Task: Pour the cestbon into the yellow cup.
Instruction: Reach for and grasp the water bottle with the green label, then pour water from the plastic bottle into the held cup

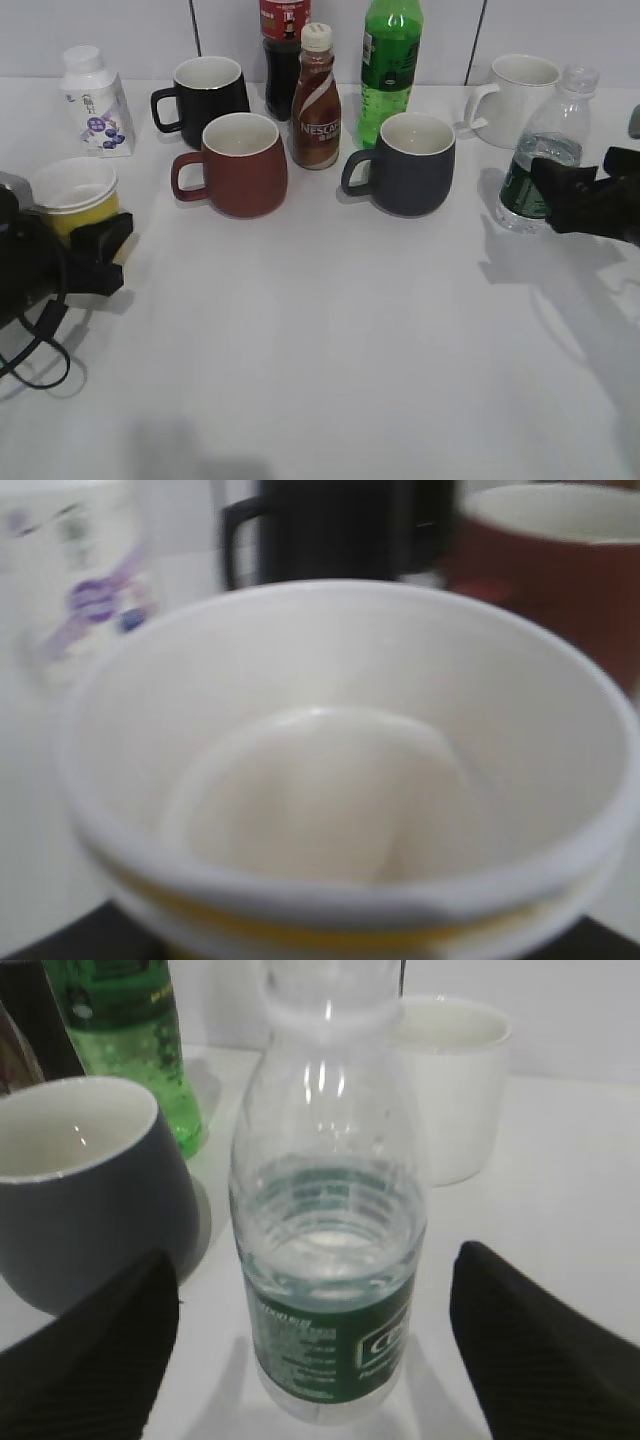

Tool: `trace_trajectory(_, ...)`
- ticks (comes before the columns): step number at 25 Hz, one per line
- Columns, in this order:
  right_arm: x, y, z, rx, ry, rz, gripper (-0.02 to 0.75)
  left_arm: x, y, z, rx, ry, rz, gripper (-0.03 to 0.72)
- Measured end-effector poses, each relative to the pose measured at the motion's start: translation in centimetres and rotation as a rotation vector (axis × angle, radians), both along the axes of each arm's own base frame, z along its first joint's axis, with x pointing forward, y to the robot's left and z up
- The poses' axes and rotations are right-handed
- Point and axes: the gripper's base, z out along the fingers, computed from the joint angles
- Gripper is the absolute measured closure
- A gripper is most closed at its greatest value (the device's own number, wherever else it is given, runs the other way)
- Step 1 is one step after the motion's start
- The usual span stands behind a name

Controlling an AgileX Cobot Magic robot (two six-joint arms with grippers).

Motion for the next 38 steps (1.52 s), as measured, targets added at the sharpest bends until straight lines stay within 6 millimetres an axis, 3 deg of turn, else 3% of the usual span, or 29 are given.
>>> trace_trajectory(11, 4.4, 0.8, -4.0, -0.006, 0.051, 0.008, 0.099, -2.2, -2.5, 1.3, -0.036, -0.014, -0.338, 0.293)
trace_trajectory(21, 8.0, 1.3, -5.3, 0.007, 0.039, -0.019, 0.157, -3.2, -4.3, 1.3, -0.026, -0.015, -0.488, 0.303)
trace_trajectory(25, 8.1, 1.2, -5.3, 0.011, 0.033, -0.024, 0.272, -3.3, -6.2, 1.8, -0.031, -0.045, -0.558, 0.306)
trace_trajectory(31, 7.9, 1.8, -5.3, -0.015, 0.027, 0.044, 0.272, -3.0, -9.5, 3.1, -0.042, -0.117, -0.669, 0.309)
trace_trajectory(38, 5.2, 2.9, -3.1, -0.103, -0.007, 0.247, 0.272, -1.9, -13.1, 3.3, -0.053, -0.103, -0.742, 0.312)
